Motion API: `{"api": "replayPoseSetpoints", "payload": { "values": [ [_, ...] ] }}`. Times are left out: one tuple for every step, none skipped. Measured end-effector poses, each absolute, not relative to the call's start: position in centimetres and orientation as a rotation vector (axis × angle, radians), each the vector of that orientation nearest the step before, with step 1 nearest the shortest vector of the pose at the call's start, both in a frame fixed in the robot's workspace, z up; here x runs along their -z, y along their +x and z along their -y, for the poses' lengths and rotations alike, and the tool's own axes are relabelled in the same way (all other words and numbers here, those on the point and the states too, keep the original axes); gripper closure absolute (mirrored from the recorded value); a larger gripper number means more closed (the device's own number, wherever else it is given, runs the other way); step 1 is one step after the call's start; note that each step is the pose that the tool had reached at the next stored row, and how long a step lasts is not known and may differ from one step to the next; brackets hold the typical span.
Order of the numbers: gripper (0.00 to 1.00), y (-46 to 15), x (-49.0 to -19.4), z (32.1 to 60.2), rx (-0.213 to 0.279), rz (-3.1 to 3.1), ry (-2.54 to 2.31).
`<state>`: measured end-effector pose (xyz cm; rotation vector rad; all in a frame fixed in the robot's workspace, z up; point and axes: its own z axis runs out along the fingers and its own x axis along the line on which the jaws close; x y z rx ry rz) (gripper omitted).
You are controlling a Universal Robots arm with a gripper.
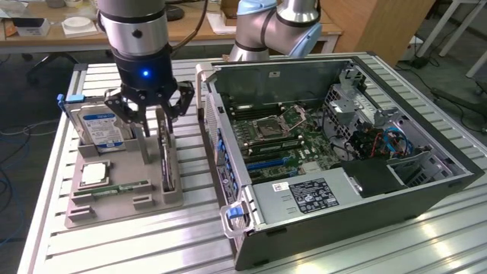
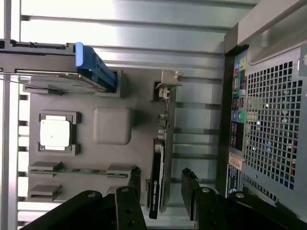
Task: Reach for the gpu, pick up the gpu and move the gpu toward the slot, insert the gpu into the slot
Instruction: 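Pick up the gpu and move the gpu toward the slot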
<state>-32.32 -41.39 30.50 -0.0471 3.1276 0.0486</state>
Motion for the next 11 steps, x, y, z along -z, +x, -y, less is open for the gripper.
{"api": "replayPoseSetpoints", "payload": {
  "values": [
    [0.53,-32.3,-30.3,41.4,-0.049,-3.127,-0.047],
    [0.53,-32.2,-30.1,41.4,-0.049,-3.127,-0.047],
    [0.53,-32.2,-29.9,41.4,-0.049,-3.127,-0.047],
    [0.53,-32.1,-29.8,41.4,-0.049,-3.127,-0.047],
    [0.53,-32.1,-29.6,41.4,-0.049,-3.127,-0.047],
    [0.53,-32.1,-29.4,41.4,-0.049,-3.128,-0.047],
    [0.53,-32.1,-29.3,41.6,-0.048,-3.128,-0.047],
    [0.53,-32.1,-29.2,41.7,-0.048,-3.128,-0.047],
    [0.53,-32.1,-29.1,41.8,-0.049,-3.127,-0.047],
    [0.53,-32.1,-28.9,41.8,-0.047,-3.127,-0.047],
    [0.53,-32.1,-28.7,41.8,-0.046,-3.128,-0.047]
  ]
}}
